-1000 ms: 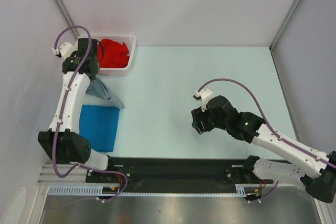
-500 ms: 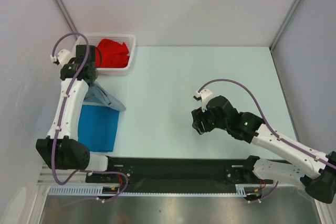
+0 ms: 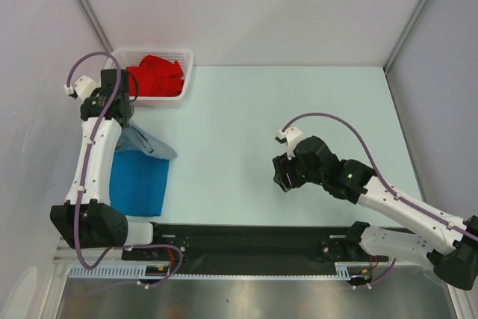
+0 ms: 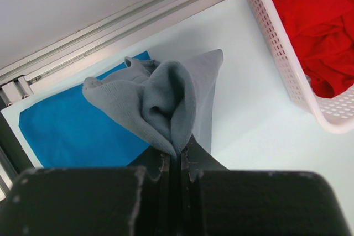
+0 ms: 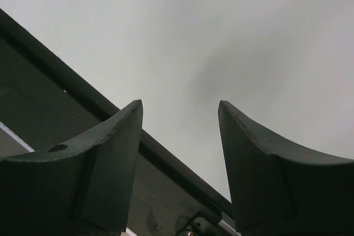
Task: Fold and stack the t-shirts
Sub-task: Neatly place the folded tshirt to the corner
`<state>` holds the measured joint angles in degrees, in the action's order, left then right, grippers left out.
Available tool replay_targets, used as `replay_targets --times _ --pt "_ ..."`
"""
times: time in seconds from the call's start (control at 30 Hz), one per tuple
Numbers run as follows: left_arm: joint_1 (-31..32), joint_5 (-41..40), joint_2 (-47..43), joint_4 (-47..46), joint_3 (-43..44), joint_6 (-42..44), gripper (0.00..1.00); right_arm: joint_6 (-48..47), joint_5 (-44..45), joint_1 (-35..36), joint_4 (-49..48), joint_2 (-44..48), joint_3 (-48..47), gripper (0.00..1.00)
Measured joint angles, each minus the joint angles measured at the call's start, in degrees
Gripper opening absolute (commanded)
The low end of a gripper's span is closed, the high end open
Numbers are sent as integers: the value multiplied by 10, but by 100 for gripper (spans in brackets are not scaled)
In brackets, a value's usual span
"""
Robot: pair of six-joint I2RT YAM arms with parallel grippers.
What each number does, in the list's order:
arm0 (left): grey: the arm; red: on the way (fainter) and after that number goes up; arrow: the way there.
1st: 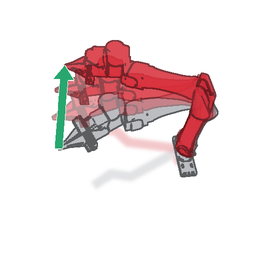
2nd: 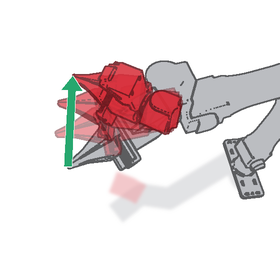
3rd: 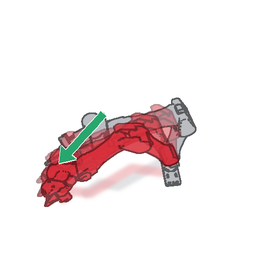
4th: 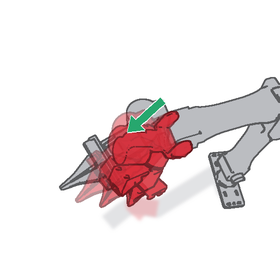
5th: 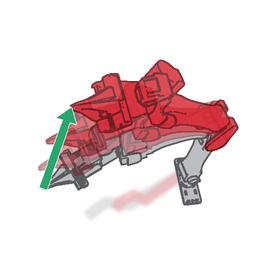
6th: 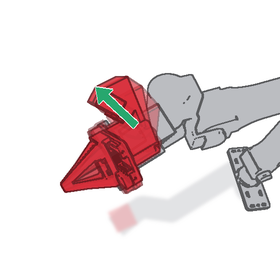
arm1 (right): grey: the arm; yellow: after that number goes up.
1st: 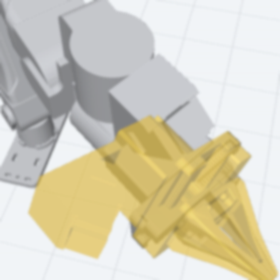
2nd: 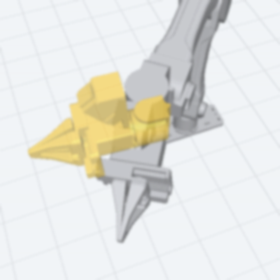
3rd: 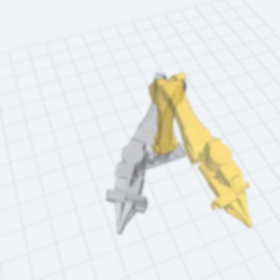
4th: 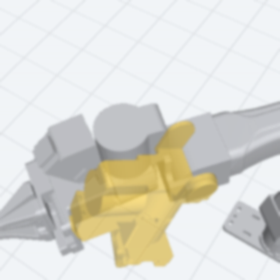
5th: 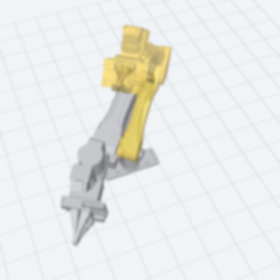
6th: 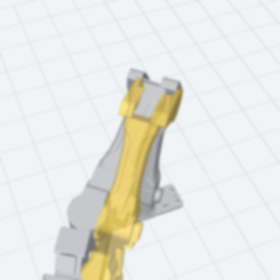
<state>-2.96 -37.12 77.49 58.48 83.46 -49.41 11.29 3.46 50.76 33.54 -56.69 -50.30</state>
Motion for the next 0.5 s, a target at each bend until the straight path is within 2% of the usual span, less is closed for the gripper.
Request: replay_targets --times 0.3,0.5 --pt "-19 9 -32 -21 -58 21 0 0 -5 -3 0 0 5 62" --pt "-30 34 -49 -55 -77 65 0 -5 -10 -4 0 0 8 62"
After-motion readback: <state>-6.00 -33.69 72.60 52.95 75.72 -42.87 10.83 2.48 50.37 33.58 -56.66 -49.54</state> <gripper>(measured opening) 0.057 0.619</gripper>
